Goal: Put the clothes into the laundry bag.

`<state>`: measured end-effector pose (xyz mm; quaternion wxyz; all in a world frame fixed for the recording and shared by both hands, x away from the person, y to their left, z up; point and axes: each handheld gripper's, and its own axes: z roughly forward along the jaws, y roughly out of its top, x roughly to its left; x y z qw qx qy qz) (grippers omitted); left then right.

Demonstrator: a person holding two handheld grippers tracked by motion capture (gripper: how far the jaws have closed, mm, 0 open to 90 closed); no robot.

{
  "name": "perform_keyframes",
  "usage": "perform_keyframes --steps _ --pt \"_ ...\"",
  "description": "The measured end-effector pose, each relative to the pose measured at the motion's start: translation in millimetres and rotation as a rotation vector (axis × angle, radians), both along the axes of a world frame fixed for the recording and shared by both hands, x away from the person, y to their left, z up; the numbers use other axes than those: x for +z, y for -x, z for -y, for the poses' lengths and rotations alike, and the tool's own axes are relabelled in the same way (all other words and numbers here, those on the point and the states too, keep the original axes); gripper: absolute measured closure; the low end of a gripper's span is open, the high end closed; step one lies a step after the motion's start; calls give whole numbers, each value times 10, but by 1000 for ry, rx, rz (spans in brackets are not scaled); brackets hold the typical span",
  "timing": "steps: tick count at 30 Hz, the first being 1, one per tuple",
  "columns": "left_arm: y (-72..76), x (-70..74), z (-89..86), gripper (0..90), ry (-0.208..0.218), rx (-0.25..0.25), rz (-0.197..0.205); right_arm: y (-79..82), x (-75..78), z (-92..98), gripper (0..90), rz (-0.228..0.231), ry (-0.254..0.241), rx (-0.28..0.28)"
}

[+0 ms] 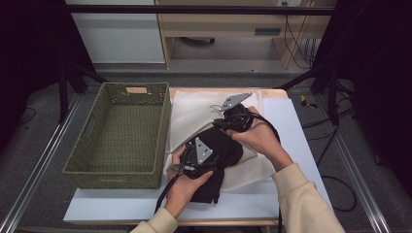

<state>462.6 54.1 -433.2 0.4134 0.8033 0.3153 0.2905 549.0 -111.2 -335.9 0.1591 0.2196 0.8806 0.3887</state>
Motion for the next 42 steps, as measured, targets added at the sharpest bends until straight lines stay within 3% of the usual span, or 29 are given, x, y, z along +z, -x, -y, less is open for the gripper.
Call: perform_keyframes --steps 2,8,12,16,23,26,30,42 --pt "67 79 -27 290 22 -12 20 1 -4 1 870 1 0 2" --pt "240 253 -159 298 59 -32 28 52 -31 -1 870 13 -3 -8" --pt "325 314 -284 370 99 -31 21 113 -51 -2 870 32 -6 -15" --pt "366 372 -368 459 110 -37 7 164 -79 -17 870 50 -6 -24" --pt "396 392 -483 566 113 -47 -49 225 -85 7 870 80 -49 -42" --pt "424 398 -520 633 132 -51 -64 228 -98 8 870 82 -34 -38" --pt "482 403 -549 738 138 -65 -62 226 -137 7 870 75 -33 -36" --pt "620 395 -631 886 146 -100 -71 249 -158 32 870 73 -41 -46"
